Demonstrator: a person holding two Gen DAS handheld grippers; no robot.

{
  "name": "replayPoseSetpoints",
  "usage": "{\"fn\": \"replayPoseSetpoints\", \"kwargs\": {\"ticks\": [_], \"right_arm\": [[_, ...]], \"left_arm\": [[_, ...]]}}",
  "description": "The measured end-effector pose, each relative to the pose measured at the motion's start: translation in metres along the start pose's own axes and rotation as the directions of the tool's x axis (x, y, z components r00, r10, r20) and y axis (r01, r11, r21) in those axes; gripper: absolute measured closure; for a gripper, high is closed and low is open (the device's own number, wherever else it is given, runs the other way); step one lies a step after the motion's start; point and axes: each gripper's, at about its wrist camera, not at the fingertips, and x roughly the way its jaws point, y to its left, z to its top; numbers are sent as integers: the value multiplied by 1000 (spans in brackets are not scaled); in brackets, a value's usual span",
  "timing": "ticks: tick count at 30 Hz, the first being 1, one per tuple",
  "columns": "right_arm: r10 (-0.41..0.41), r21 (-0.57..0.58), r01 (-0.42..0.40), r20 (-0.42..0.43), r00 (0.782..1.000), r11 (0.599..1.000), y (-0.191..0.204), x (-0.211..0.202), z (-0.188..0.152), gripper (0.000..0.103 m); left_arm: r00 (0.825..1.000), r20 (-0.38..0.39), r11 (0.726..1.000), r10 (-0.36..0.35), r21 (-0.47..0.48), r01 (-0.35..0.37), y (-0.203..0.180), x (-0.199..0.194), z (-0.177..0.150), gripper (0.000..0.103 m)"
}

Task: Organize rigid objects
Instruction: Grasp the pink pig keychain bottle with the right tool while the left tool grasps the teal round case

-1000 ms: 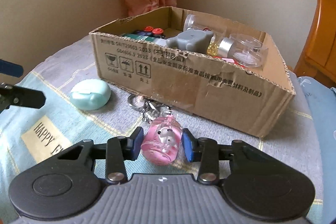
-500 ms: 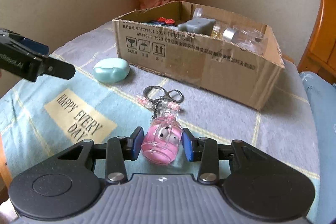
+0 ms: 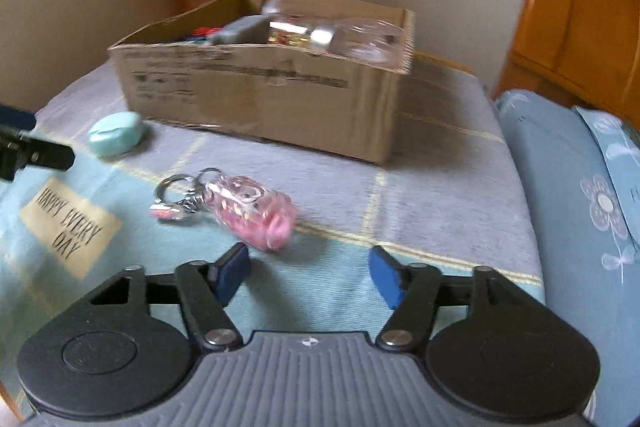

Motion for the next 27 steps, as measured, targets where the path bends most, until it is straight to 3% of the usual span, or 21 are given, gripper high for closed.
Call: {"fn": "replayPoseSetpoints", "kwargs": {"ticks": [5, 16, 24, 27], "right_arm": [[2, 6, -2, -1, 1000, 1000, 3, 1, -9, 1], [-17, 28, 17, 25, 1000, 999, 6, 0, -13, 0], [-11, 22, 11, 18, 1000, 1000, 5, -1, -13, 0], [32, 23, -32, 1, 999, 999, 8, -4, -12, 0]], "left_arm": [[999, 7, 999, -44, -30, 45, -1, 12, 7, 2], [998, 19, 983, -60, -175, 63, 4, 50, 21, 3], [999, -6, 993, 31, -115, -32, 8, 52, 10, 3], [999, -8, 992, 46, -115, -46, 16, 47, 2, 3]]}}
